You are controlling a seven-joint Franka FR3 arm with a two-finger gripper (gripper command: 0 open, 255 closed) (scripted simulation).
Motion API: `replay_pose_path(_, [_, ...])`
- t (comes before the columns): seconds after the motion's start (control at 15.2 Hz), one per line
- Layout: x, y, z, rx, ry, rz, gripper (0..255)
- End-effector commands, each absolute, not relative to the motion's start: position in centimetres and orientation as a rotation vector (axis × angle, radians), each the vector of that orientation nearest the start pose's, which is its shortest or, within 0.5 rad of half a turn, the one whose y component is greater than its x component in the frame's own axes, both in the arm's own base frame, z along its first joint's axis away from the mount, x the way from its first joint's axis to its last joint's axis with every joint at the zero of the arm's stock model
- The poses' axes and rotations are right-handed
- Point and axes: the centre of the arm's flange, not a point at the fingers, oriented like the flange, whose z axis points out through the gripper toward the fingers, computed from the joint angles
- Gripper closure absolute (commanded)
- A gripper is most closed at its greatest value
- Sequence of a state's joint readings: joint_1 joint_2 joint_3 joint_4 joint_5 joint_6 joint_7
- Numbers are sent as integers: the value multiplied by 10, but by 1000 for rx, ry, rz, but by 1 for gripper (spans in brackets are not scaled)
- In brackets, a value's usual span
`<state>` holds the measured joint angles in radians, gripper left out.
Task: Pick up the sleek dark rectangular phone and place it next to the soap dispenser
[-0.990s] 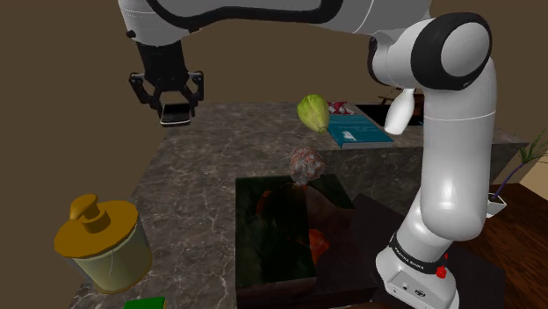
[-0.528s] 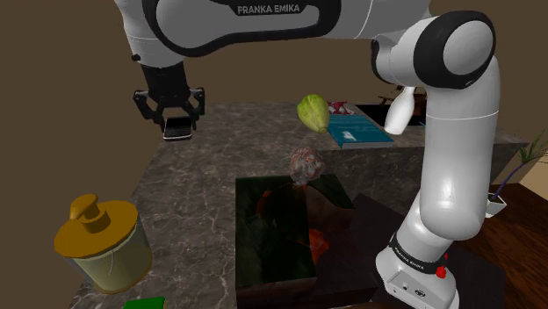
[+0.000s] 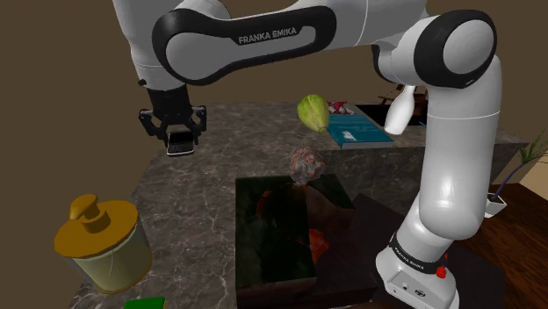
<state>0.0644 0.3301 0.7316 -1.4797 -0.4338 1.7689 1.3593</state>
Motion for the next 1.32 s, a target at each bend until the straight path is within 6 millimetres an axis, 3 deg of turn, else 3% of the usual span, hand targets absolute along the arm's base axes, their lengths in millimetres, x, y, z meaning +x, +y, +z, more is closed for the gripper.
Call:
replay_pose_path(0.0, [520,388,521,-3078,817,-328,255])
replay_pose_path(1.25, [520,388,421,-3078,817,-328,255])
